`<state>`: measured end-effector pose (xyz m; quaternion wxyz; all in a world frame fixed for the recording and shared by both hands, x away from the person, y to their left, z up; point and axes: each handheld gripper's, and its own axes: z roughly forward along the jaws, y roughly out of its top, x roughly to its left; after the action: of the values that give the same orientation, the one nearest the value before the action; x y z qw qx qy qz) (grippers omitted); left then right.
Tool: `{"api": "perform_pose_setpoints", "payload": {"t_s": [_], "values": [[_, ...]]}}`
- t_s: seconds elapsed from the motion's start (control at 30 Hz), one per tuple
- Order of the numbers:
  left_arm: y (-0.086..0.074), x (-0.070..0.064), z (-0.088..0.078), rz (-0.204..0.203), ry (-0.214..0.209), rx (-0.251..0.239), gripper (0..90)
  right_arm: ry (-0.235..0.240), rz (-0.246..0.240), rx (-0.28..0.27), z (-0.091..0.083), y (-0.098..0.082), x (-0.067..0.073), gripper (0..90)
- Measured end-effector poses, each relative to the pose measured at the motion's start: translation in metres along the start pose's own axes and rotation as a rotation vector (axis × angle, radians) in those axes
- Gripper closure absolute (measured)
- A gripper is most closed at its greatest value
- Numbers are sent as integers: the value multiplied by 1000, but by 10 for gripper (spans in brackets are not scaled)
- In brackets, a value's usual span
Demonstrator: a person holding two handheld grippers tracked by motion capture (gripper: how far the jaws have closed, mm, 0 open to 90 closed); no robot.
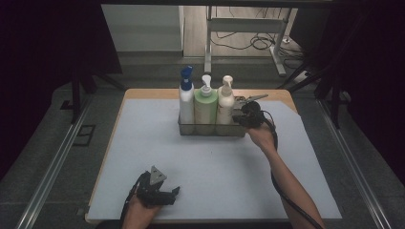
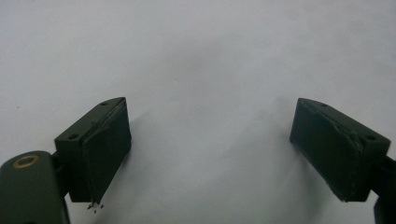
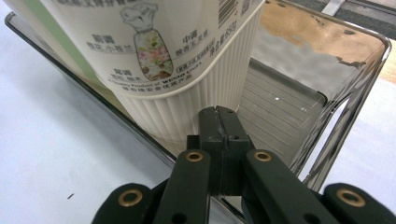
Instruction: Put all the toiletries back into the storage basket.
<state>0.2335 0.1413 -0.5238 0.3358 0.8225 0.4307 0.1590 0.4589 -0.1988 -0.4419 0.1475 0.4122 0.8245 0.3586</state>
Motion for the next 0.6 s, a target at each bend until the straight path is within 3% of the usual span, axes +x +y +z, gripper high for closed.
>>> {"api": "perform_pose_setpoints", "payload": {"t_s": [0.33, 0.6], "values": [[0, 0, 0, 0, 0, 0, 123, 2, -6, -14, -7, -1, 1, 891], [0, 0, 0, 0, 0, -1, 122, 4, -14, -30, -15, -4, 2, 828]]}}
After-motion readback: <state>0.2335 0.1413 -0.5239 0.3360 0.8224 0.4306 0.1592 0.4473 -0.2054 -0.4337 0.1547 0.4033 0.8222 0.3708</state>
